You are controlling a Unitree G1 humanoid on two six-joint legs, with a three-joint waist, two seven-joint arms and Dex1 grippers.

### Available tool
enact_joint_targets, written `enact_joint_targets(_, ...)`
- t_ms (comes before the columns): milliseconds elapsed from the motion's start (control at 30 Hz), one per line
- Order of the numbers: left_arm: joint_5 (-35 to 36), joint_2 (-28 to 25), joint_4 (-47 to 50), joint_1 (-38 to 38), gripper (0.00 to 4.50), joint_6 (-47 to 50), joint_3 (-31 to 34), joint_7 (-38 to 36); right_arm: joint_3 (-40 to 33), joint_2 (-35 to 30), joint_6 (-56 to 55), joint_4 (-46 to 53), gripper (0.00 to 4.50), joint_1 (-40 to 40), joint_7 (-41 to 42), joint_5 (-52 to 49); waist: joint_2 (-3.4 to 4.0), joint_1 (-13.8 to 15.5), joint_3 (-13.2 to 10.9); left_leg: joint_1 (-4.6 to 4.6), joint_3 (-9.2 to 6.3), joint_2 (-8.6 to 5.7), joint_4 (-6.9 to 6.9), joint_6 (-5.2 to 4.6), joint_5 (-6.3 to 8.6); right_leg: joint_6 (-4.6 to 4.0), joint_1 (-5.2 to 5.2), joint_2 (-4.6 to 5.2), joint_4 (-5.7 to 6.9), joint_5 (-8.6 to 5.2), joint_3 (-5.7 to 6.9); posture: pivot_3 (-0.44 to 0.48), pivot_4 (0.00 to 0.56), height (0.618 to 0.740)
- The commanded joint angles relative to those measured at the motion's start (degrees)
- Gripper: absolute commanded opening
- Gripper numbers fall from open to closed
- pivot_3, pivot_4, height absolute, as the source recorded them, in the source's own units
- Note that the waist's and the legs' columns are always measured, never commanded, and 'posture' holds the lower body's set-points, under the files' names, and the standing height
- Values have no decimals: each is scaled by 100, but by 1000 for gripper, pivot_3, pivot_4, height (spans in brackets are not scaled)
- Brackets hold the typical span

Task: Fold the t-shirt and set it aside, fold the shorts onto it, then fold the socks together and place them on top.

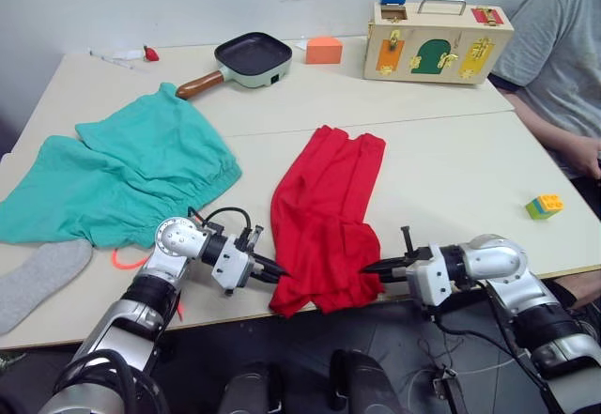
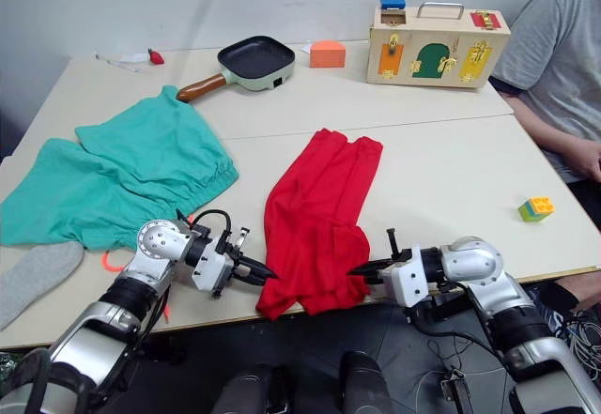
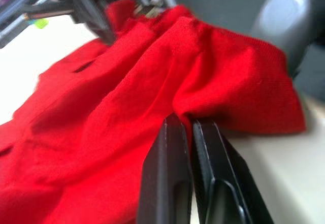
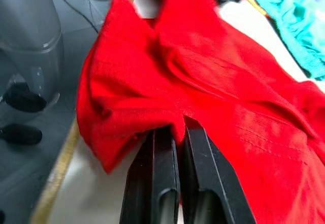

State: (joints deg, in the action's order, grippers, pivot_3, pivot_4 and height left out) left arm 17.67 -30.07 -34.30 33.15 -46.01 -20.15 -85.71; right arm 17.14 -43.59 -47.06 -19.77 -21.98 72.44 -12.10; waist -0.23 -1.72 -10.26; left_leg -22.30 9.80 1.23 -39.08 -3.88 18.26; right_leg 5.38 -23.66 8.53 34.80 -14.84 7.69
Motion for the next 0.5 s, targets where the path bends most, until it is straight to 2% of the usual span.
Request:
enact_joint_targets(33,398,-312,1088,-425,50,684,188,-82,-356,-524,430,761,0,417,236,-623,2,5,-1,-2,-1,0,0,0,0,0,-1,1,-1,0,-1,0,150,740)
enact_joint_targets(200,871,-867,2628,-1198,50,1809,374,-34,-922,-1252,942,1374,0,1105,488,-1198,13,20,-10,-4,-10,0,2,30,21,0,5,2,-17,0,0,0,150,740)
enact_joint_targets(300,1197,-985,3293,-1271,50,2648,757,447,-1331,-1552,1284,1732,0,1350,533,-1451,17,32,-14,-4,-14,0,2,31,21,1,9,2,-22,0,0,0,150,740)
enact_joint_targets(367,1300,-1098,3540,-1231,50,3024,1008,574,-1655,-1774,1616,2057,0,1613,585,-1698,25,54,-21,-5,-14,-1,2,30,19,3,9,3,-24,1,0,0,150,740)
enact_joint_targets(500,1233,-1378,3830,-1363,50,3331,1111,258,-2038,-2031,2078,2535,0,2186,781,-1915,29,72,-22,-3,-15,1,10,37,19,2,9,-1,-27,1,3,0,150,740)
